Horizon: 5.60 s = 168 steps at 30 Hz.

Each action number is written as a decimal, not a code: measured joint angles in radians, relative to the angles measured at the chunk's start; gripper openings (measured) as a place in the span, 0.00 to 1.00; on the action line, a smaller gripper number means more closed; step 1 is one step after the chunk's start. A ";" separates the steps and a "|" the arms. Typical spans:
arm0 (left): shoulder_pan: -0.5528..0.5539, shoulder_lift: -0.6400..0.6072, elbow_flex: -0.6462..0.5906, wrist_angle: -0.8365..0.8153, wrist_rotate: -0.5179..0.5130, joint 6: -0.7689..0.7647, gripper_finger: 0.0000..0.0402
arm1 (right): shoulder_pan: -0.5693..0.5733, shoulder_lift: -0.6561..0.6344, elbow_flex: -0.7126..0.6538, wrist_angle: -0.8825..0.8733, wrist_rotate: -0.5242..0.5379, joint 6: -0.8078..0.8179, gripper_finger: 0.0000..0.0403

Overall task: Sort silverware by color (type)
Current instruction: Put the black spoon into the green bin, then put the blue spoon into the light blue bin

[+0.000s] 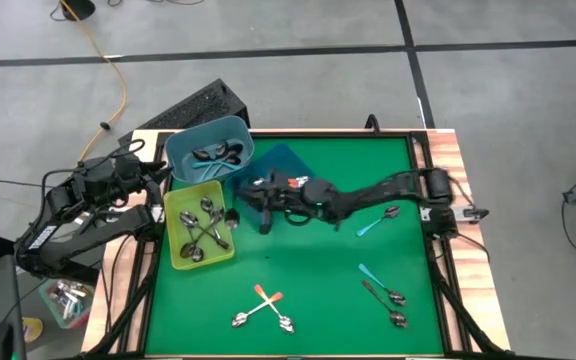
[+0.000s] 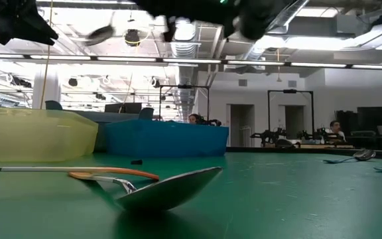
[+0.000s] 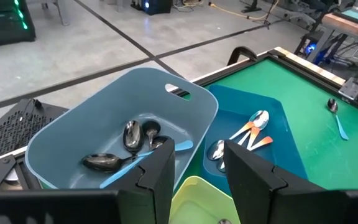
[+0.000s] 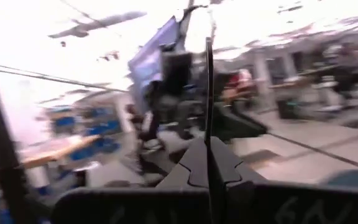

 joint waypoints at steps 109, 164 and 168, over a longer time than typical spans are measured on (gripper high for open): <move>0.000 0.000 0.000 -0.001 -0.024 -0.012 0.30 | -0.138 0.659 0.794 -0.673 -0.414 0.091 0.21; 0.000 0.000 0.000 -0.010 -0.023 -0.007 0.30 | -0.081 0.070 0.793 -2.562 -0.161 -0.295 0.35; 0.000 0.000 0.000 -0.012 -0.023 -0.003 0.30 | -0.031 -0.022 0.691 -2.555 -0.160 -0.277 0.35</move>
